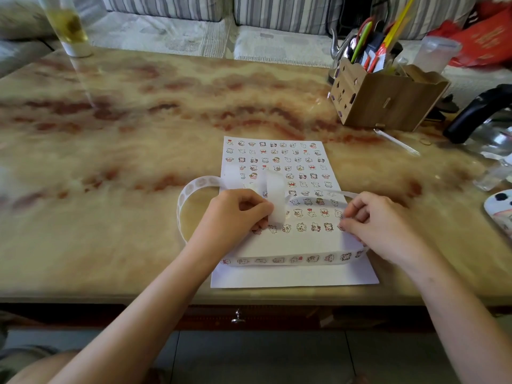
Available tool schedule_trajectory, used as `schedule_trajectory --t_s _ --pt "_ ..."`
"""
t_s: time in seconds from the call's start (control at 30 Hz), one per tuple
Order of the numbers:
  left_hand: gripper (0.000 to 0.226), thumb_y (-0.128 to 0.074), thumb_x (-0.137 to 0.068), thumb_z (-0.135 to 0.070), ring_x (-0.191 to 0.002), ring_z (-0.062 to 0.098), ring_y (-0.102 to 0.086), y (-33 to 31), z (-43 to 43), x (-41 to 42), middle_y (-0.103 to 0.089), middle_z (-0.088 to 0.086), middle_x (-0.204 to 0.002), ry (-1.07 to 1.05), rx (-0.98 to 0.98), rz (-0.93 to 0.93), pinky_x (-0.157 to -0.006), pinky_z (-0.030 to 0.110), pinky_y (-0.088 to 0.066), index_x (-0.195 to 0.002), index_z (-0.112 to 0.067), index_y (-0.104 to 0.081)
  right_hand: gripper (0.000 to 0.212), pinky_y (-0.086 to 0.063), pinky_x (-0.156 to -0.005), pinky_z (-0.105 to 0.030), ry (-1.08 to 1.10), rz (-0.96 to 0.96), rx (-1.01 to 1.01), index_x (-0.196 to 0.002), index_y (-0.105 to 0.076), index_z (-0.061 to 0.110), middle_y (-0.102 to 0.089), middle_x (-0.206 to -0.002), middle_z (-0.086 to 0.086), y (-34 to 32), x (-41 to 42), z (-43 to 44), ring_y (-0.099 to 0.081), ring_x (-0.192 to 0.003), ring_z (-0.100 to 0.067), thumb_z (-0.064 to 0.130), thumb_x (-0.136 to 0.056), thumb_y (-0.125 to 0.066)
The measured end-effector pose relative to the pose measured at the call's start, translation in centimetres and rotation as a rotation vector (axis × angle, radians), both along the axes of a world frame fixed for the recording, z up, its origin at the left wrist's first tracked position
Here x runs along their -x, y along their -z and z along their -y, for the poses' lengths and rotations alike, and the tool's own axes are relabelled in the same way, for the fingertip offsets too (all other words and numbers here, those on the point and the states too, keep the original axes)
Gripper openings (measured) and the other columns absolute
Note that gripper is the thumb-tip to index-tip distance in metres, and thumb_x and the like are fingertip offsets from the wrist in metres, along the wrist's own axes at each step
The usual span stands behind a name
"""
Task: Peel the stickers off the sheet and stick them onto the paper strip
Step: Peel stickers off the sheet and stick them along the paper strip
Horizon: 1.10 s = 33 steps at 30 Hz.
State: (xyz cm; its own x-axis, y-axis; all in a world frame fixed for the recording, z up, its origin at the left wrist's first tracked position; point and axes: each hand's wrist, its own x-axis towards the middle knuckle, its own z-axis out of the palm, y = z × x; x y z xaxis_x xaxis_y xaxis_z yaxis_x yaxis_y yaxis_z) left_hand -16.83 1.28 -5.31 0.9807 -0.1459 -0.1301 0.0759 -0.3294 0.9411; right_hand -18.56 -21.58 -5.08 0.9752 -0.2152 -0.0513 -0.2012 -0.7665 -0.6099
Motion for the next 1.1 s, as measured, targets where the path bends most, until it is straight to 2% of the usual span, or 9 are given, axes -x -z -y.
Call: schedule_trajectory --t_s 0.17,0.27,0.37,0.43,0.57,0.7,0.83,1.0,1.1 --pt "0.014 -0.063 -0.09 -0.019 -0.066 0.007 -0.066 -0.6 0.1 0.0 -0.071 -0.002 -0.066 -0.042 0.07 0.099 -0.067 0.019 -0.054 -0.079 -0.016 -0.07 0.012 -0.048 -0.063 -0.022 -0.121 0.286 -0.17 -0.076 -0.065 0.025 -0.064 -0.069 0.009 -1.4 0.9 -2.6 -0.057 -0.063 -0.004 0.019 -0.084 -0.071" --pt "0.012 -0.062 -0.091 -0.016 -0.066 0.002 -0.067 -1.2 0.0 -0.1 -0.07 -0.006 -0.066 -0.061 0.169 0.155 -0.062 0.014 -0.051 -0.084 -0.011 -0.069 0.004 -0.045 -0.077 -0.016 -0.235 0.376 -0.267 -0.086 -0.067 0.025 -0.068 -0.085 0.013 -1.7 1.5 -4.8 -0.06 -0.085 -0.005 0.024 -0.084 -0.071" --pt "0.011 -0.061 -0.092 -0.016 -0.066 0.004 -0.068 -1.6 -0.2 -0.2 -0.07 -0.007 -0.066 -0.09 0.229 0.184 -0.063 0.016 -0.053 -0.085 -0.011 -0.069 0.012 -0.046 -0.086 -0.019 -0.288 0.429 -0.28 -0.094 -0.067 0.022 -0.068 -0.091 0.012 -1.5 1.3 -6.3 -0.061 -0.094 -0.007 0.021 -0.083 -0.072" --pt "0.011 -0.061 -0.092 -0.015 -0.064 0.005 -0.068 -1.8 -0.3 -0.2 -0.069 -0.006 -0.064 -0.095 0.265 0.175 -0.063 0.017 -0.054 -0.086 -0.01 -0.068 0.011 -0.049 -0.086 -0.024 -0.298 0.46 -0.313 -0.092 -0.068 0.021 -0.069 -0.088 0.012 -1.4 1.0 -6.8 -0.063 -0.091 -0.009 0.016 -0.083 -0.072" --pt "0.013 -0.06 -0.093 -0.017 -0.063 0.002 -0.067 -1.9 -0.2 0.1 -0.068 -0.006 -0.063 -0.092 0.258 0.18 -0.061 0.014 -0.052 -0.088 -0.008 -0.069 0.009 -0.05 -0.078 -0.02 -0.299 0.48 -0.389 -0.089 -0.07 0.018 -0.07 -0.082 0.009 -1.2 0.6 -7.2 -0.065 -0.08 -0.009 0.011 -0.083 -0.072" --pt "0.024 -0.058 -0.094 -0.023 -0.066 0.006 -0.067 -1.9 -0.3 -0.1 -0.067 -0.007 -0.064 -0.05 0.264 0.153 -0.064 0.018 -0.054 -0.075 -0.012 -0.068 0.009 -0.051 -0.078 -0.018 -0.269 0.486 -0.448 -0.089 -0.071 0.017 -0.072 -0.081 0.007 -1.1 0.3 -7.3 -0.067 -0.079 -0.009 0.011 -0.083 -0.073" --pt "0.009 -0.068 -0.087 -0.016 -0.067 0.006 -0.068 -1.8 -0.5 0.1 -0.071 -0.006 -0.065 -0.001 0.207 0.135 -0.065 0.017 -0.054 -0.078 -0.014 -0.069 0.007 -0.051 -0.078 -0.021 -0.261 0.48 -0.492 -0.089 -0.071 0.015 -0.072 -0.082 0.005 -0.9 0.2 -7.3 -0.066 -0.079 -0.01 0.01 -0.083 -0.072" --pt "0.008 -0.069 -0.086 -0.014 -0.065 0.009 -0.066 -1.7 -0.7 0.1 -0.071 -0.001 -0.065 -0.005 0.223 0.118 -0.073 0.022 -0.057 -0.078 -0.013 -0.071 0.007 -0.051 -0.077 -0.018 -0.288 0.501 -0.431 -0.089 -0.071 0.015 -0.071 -0.083 0.006 -0.9 0.1 -7.4 -0.066 -0.079 -0.01 0.01 -0.084 -0.071" --pt "0.008 -0.07 -0.085 -0.014 -0.063 0.007 -0.065 -1.8 -0.7 0.2 -0.072 0.001 -0.065 -0.017 0.221 0.113 -0.07 0.017 -0.056 -0.078 -0.012 -0.072 0.008 -0.048 -0.075 -0.013 -0.305 0.523 -0.37 -0.089 -0.07 0.015 -0.07 -0.083 0.004 -0.9 0.1 -7.4 -0.065 -0.078 -0.009 0.008 -0.084 -0.071"
